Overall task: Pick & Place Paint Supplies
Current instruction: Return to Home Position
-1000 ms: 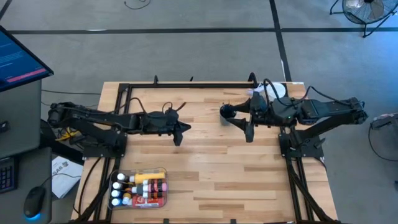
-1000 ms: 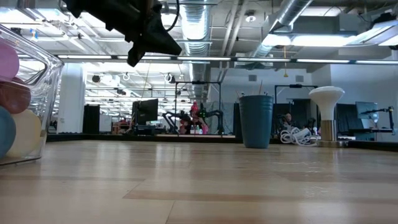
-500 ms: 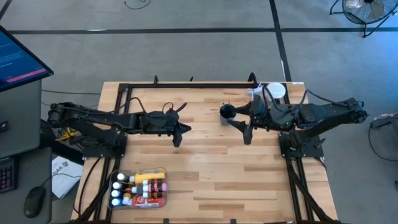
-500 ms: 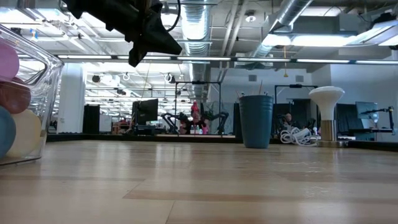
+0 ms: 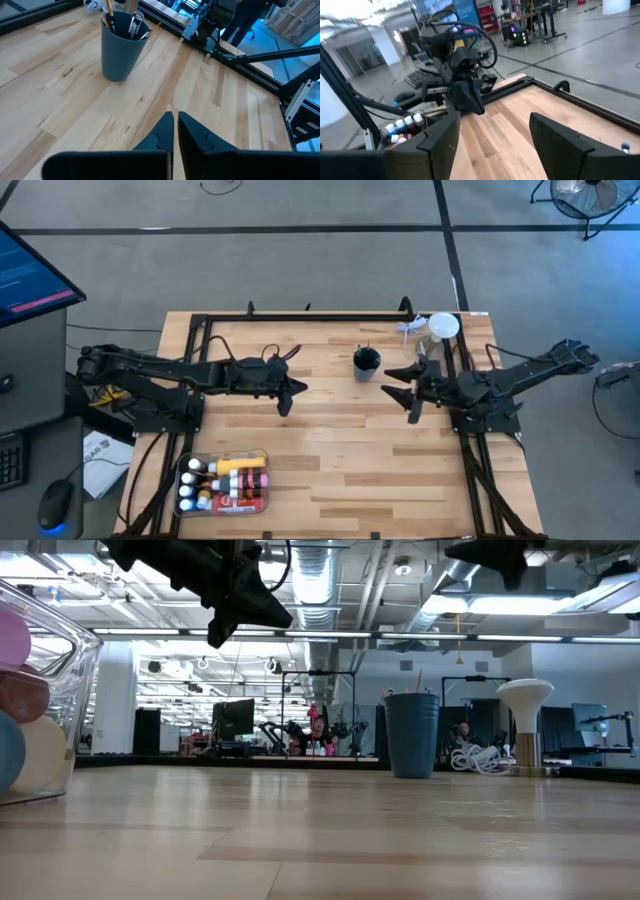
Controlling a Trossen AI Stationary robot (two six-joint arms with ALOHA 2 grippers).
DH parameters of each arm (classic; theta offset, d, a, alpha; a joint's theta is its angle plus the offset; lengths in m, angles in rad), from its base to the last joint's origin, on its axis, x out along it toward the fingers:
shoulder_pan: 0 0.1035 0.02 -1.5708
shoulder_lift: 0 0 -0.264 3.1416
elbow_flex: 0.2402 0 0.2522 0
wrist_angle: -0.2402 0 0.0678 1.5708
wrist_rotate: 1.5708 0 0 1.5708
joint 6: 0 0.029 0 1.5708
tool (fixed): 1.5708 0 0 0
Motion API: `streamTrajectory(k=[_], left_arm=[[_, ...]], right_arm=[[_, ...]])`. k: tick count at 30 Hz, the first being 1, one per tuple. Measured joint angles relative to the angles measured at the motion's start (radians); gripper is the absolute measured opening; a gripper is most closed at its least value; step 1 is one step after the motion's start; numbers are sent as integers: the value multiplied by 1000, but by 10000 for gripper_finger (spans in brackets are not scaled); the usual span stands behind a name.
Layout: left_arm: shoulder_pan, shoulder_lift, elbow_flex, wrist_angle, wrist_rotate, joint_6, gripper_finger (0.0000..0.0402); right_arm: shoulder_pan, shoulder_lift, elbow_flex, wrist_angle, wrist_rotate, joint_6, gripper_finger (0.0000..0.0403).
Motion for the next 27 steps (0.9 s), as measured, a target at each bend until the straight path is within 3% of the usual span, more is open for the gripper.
streamTrajectory(k=[16,27], left_arm=[[1,0,0,0,1,0,0],[1,0,0,-2,1,0,0]], right_arm=[[-13,-433,-317,68,26,-46,232],[-135,-739,-426,58,-174,-165,232]])
